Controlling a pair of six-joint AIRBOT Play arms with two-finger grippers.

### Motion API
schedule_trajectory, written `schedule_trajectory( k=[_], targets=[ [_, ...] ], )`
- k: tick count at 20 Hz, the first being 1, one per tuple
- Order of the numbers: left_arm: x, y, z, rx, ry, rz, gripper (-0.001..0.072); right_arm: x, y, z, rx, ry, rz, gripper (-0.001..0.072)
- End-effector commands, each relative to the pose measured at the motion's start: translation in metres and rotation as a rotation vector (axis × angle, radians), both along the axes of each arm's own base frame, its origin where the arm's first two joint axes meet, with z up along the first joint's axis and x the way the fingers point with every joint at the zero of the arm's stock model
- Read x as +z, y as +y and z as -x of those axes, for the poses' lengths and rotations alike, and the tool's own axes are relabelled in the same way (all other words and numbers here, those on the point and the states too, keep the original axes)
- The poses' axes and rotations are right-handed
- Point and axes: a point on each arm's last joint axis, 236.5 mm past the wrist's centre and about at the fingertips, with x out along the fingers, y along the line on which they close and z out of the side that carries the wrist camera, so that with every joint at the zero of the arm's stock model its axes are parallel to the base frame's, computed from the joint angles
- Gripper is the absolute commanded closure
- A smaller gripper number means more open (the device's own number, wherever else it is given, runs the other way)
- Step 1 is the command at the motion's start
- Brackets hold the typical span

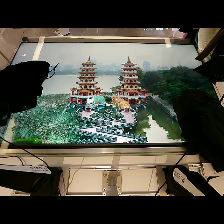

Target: Fold the clothes and pants, and hang the long-sleeved shirts on hangers.

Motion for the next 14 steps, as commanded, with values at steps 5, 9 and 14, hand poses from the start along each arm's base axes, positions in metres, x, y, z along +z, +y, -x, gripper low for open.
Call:
schedule_trajectory(
  k=[5, 9, 14],
  targets=[
    [0.122, -0.039, -0.010, -0.222, -0.115, -0.144, 0.0691, -0.005, -0.012, -0.002, -0.033, 0.007, 0.048, 0.0681],
    [0.210, -0.146, 0.001, -0.535, -0.196, -0.164, 0.0691, -0.019, -0.049, -0.002, -0.090, 0.025, 0.214, 0.0681],
    [0.262, -0.333, 0.007, -0.982, -0.277, -0.131, 0.0691, -0.024, -0.068, -0.001, -0.068, 0.019, 0.342, 0.0681]
  ],
)
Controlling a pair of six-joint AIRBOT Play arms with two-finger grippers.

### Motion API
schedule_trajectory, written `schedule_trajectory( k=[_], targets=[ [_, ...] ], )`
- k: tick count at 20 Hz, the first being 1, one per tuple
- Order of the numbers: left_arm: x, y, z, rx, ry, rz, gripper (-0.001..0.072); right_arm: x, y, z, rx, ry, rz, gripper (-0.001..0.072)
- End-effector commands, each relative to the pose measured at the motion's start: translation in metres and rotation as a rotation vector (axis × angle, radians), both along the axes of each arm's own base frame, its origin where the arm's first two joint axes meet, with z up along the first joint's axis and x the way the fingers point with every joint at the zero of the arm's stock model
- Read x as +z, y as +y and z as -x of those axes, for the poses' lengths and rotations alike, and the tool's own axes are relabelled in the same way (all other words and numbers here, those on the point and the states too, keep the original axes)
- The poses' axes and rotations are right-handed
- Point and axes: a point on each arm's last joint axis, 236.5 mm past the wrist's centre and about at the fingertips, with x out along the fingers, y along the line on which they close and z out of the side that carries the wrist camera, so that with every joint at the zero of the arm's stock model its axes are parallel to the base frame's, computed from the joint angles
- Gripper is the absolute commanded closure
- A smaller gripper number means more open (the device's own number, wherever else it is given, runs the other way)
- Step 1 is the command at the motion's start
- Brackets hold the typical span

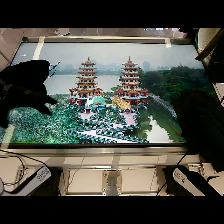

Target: Fold the clothes and pants, and hang the long-sleeved shirts on hangers.

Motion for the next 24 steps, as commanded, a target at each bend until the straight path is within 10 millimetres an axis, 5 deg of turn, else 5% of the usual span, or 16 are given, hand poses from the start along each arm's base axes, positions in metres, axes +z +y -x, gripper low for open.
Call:
schedule_trajectory(
  k=[1, 4, 7, 8, 9, 10, 12, 15, 16, 18, 20, 24],
  targets=[
    [0.026, -0.143, 0.022, -0.359, -0.009, 0.015, 0.0691, -0.003, -0.015, 0.001, 0.018, 0.001, 0.100, 0.0681],
    [0.017, -0.258, 0.039, -0.639, -0.017, 0.011, 0.0691, 0.004, -0.017, -0.010, 0.007, -0.051, 0.100, 0.0681],
    [-0.012, -0.335, 0.061, -0.807, 0.044, 0.018, 0.0690, -0.004, -0.017, -0.017, 0.008, -0.029, 0.088, 0.0681],
    [-0.027, -0.354, 0.069, -0.860, 0.082, 0.022, 0.0601, -0.007, -0.016, -0.020, 0.013, -0.021, 0.078, 0.0680],
    [-0.041, -0.369, 0.075, -0.899, 0.120, 0.024, 0.0228, -0.011, -0.014, -0.023, 0.023, -0.009, 0.063, 0.0680],
    [-0.055, -0.377, 0.077, -0.919, 0.155, 0.025, 0.0016, -0.015, -0.009, -0.025, 0.038, 0.007, 0.040, 0.0670],
    [-0.066, -0.368, 0.066, -0.885, 0.186, 0.036, 0.0004, -0.024, 0.000, -0.030, 0.068, 0.034, -0.007, 0.0666],
    [-0.063, -0.311, 0.027, -0.724, 0.174, 0.049, 0.0005, -0.048, 0.006, -0.031, 0.083, 0.097, -0.052, 0.0659],
    [-0.064, -0.291, 0.017, -0.669, 0.177, 0.057, 0.0005, -0.064, 0.007, -0.028, 0.084, 0.142, -0.066, 0.0603],
    [-0.070, -0.261, 0.002, -0.561, 0.212, 0.103, 0.0005, -0.109, 0.012, -0.016, 0.088, 0.271, -0.114, 0.0363],
    [-0.083, -0.257, 0.002, -0.560, 0.252, 0.115, 0.0005, -0.153, 0.029, -0.005, 0.095, 0.373, -0.217, 0.0316],
    [-0.136, -0.302, 0.017, -0.666, 0.391, 0.127, 0.0004, -0.232, 0.075, 0.000, 0.071, 0.448, -0.393, 0.0316]
  ],
)
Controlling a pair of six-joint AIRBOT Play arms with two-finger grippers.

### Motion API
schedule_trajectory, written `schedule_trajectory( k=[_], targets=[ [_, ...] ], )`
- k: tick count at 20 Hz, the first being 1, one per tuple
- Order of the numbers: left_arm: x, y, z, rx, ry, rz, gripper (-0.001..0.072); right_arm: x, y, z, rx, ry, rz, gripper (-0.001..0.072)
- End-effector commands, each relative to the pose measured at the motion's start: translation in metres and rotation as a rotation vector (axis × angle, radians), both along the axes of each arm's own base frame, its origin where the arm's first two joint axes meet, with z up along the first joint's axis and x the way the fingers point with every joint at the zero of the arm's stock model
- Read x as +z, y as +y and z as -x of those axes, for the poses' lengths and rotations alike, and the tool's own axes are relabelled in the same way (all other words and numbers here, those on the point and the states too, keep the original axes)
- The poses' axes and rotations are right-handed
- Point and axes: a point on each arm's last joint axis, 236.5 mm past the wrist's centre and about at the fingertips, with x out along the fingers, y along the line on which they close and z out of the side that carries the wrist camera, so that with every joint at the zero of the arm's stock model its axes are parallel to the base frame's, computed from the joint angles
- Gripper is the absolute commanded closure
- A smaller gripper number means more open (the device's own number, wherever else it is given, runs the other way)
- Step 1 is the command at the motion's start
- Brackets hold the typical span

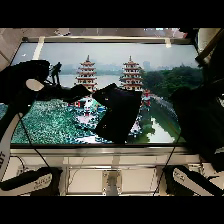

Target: Fold the clothes and pants, and hang the long-sleeved shirts on hangers.

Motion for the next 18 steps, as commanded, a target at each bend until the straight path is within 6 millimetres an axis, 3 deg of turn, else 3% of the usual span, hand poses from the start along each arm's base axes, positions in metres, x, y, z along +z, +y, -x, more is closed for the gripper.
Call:
schedule_trajectory(
  k=[1, 4, 6, 7, 8, 11, 14, 18],
  targets=[
    [-0.046, -0.029, 0.013, -0.072, 0.120, -0.012, 0.0005, -0.069, 0.037, 0.009, -0.046, 0.075, -0.102, 0.0316],
    [-0.074, -0.059, 0.021, -0.101, 0.192, 0.015, 0.0005, -0.112, 0.078, 0.031, -0.011, 0.152, -0.143, 0.0316],
    [-0.075, -0.072, 0.020, -0.096, 0.206, 0.068, 0.0006, -0.137, 0.105, 0.046, 0.035, 0.230, -0.164, 0.0314],
    [-0.074, -0.075, 0.018, -0.097, 0.195, 0.082, 0.0006, -0.149, 0.115, 0.049, 0.056, 0.262, -0.162, 0.0257],
    [-0.074, -0.076, 0.017, -0.092, 0.196, 0.089, 0.0006, -0.160, 0.126, 0.050, 0.059, 0.291, -0.174, 0.0211],
    [-0.073, -0.079, 0.025, -0.122, 0.216, 0.093, 0.0006, -0.189, 0.149, 0.045, 0.025, 0.348, -0.218, 0.0211],
    [-0.072, -0.085, 0.042, -0.178, 0.258, 0.103, 0.0006, -0.201, 0.160, 0.040, 0.019, 0.363, -0.259, 0.0211],
    [-0.072, -0.085, 0.043, -0.179, 0.260, 0.104, 0.0006, -0.201, 0.159, 0.025, -0.019, 0.317, -0.264, 0.0213]
  ],
)
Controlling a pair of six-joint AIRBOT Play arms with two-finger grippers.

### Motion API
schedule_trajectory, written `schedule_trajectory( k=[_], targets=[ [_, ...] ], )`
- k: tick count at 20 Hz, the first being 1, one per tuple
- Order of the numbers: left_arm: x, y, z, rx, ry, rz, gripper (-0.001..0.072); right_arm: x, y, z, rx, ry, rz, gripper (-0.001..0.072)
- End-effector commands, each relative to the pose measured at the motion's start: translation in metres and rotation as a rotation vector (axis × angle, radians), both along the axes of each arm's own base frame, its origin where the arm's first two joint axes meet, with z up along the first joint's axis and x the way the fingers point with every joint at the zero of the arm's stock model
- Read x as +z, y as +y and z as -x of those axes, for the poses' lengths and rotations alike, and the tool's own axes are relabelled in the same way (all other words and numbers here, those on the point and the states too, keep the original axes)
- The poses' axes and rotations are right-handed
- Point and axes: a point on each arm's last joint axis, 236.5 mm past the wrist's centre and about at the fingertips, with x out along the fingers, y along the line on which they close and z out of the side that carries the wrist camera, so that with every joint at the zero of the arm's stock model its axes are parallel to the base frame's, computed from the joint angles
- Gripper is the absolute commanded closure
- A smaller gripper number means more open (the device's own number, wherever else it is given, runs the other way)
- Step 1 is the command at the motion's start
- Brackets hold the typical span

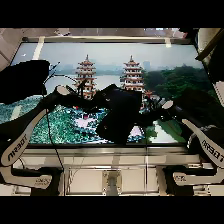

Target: Fold the clothes and pants, and hang the long-sleeved shirts on hangers.

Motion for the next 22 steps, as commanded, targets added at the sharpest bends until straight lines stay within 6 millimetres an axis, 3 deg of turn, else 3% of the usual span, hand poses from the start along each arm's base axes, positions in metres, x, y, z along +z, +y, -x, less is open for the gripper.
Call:
schedule_trajectory(
  k=[1, 2, 3, 4, 7, 9, 11, 14, 16, 17, 19, 22],
  targets=[
    [0.000, -0.002, 0.005, -0.016, 0.013, 0.006, 0.0007, -0.004, 0.004, -0.011, -0.023, -0.036, -0.011, 0.0232],
    [0.000, -0.002, 0.005, -0.016, 0.013, 0.006, 0.0006, -0.003, 0.006, -0.012, -0.022, -0.042, -0.018, 0.0280],
    [0.000, -0.002, 0.005, -0.016, 0.013, 0.006, 0.0006, -0.001, 0.008, -0.014, -0.016, -0.057, -0.031, 0.0443],
    [0.000, -0.002, 0.005, -0.015, 0.013, 0.006, 0.0006, 0.004, 0.011, -0.015, -0.026, -0.054, -0.050, 0.0686],
    [0.002, 0.003, 0.001, -0.003, 0.012, 0.007, 0.0007, 0.037, 0.021, -0.013, 0.066, -0.109, -0.109, 0.0681],
    [0.008, 0.012, -0.003, 0.015, 0.009, 0.015, 0.0006, 0.082, 0.026, -0.020, 0.136, -0.213, -0.132, 0.0682],
    [0.020, 0.024, -0.003, 0.022, 0.006, 0.030, 0.0006, 0.141, 0.020, -0.034, 0.194, -0.384, -0.099, 0.0682],
    [0.044, 0.037, -0.001, 0.023, -0.018, 0.051, 0.0006, 0.239, -0.024, -0.061, 0.140, -0.647, 0.052, 0.0682],
    [0.059, 0.040, -0.003, 0.032, -0.063, 0.056, 0.0006, 0.300, -0.053, -0.068, 0.055, -0.792, 0.122, 0.0682],
    [0.066, 0.039, -0.004, 0.037, -0.086, 0.058, 0.0006, 0.324, -0.059, -0.066, 0.035, -0.852, 0.129, 0.0682],
    [0.078, 0.033, 0.000, 0.026, -0.115, 0.069, 0.0006, 0.362, -0.056, -0.057, 0.036, -0.937, 0.115, 0.0682],
    [0.105, 0.020, 0.006, -0.010, -0.195, 0.121, 0.0006, 0.398, -0.027, -0.033, 0.119, -0.980, 0.014, 0.0682]
  ],
)
